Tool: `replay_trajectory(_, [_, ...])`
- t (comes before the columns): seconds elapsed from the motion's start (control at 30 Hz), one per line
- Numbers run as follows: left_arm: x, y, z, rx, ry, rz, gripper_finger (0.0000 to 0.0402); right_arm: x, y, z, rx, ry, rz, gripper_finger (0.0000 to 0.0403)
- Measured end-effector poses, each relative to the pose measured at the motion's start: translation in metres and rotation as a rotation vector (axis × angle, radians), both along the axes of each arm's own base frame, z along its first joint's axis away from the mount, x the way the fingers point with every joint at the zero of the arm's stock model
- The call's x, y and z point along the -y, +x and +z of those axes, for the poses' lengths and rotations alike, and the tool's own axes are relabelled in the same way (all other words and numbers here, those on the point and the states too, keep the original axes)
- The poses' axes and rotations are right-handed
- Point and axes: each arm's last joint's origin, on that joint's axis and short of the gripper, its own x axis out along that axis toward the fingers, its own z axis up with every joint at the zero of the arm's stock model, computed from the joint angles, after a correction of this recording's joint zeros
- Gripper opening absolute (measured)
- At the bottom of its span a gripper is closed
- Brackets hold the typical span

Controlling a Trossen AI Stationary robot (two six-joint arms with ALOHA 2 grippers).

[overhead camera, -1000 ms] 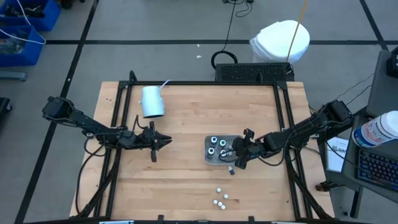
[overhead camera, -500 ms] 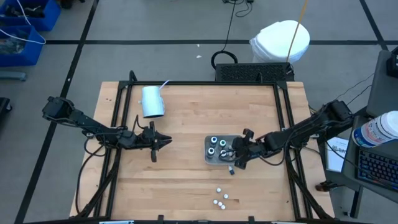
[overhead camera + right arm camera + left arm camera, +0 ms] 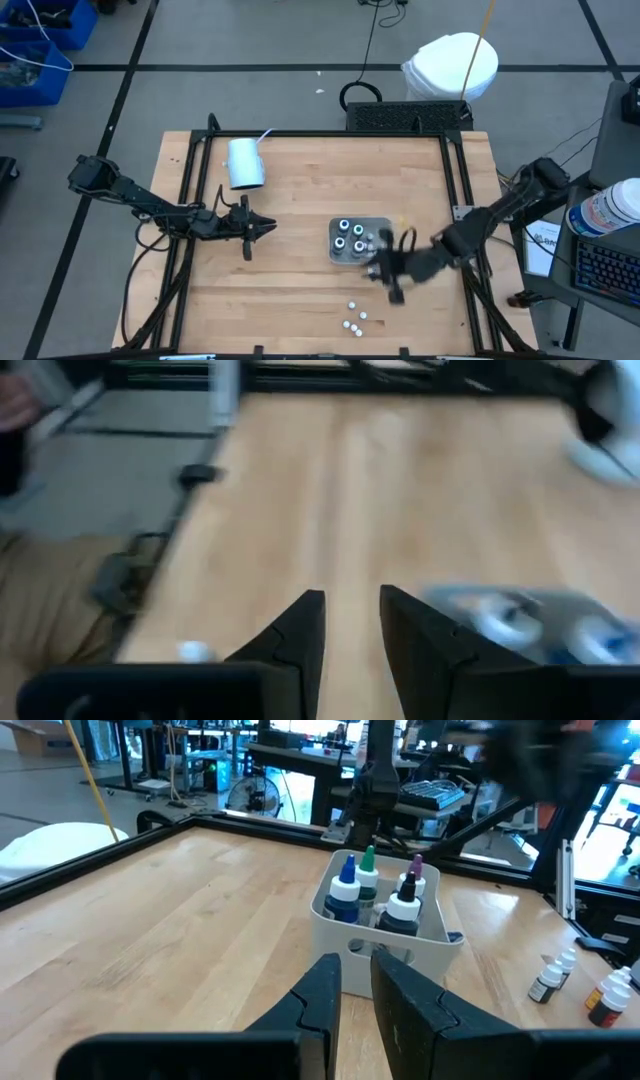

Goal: Pick & Place food coloring
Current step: Put the small purple food coloring bottle into the gray bin

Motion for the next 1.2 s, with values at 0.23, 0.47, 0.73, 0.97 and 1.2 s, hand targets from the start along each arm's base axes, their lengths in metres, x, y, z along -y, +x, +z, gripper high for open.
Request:
replay_trajectory(0.23, [0.0, 0.0, 0.0, 0.0, 0.0, 0.0, 0.0067, -0.083, 0.022, 0.011, -0.042, -0.202, 0.107, 0.0089])
replay_trajectory(0.47, [0.0, 0.0, 0.0, 0.002, -0.01, 0.001, 0.0067, -0.146, 0.051, 0.004, -0.225, -0.348, 0.169, 0.0089])
replay_trajectory(0.73, [0.0, 0.0, 0.0, 0.002, -0.011, 0.001, 0.0067, -0.175, 0.049, -0.009, -0.268, -0.435, 0.247, 0.0089])
replay_trajectory(0.97, [0.0, 0.0, 0.0, 0.001, 0.002, 0.003, 0.0067, -0.176, 0.043, -0.031, -0.324, -0.367, 0.272, 0.0089])
replay_trajectory(1.2, [0.0, 0.0, 0.0, 0.002, 0.005, 0.008, 0.0067, -0.168, 0.037, -0.057, -0.375, -0.407, 0.248, 0.0089])
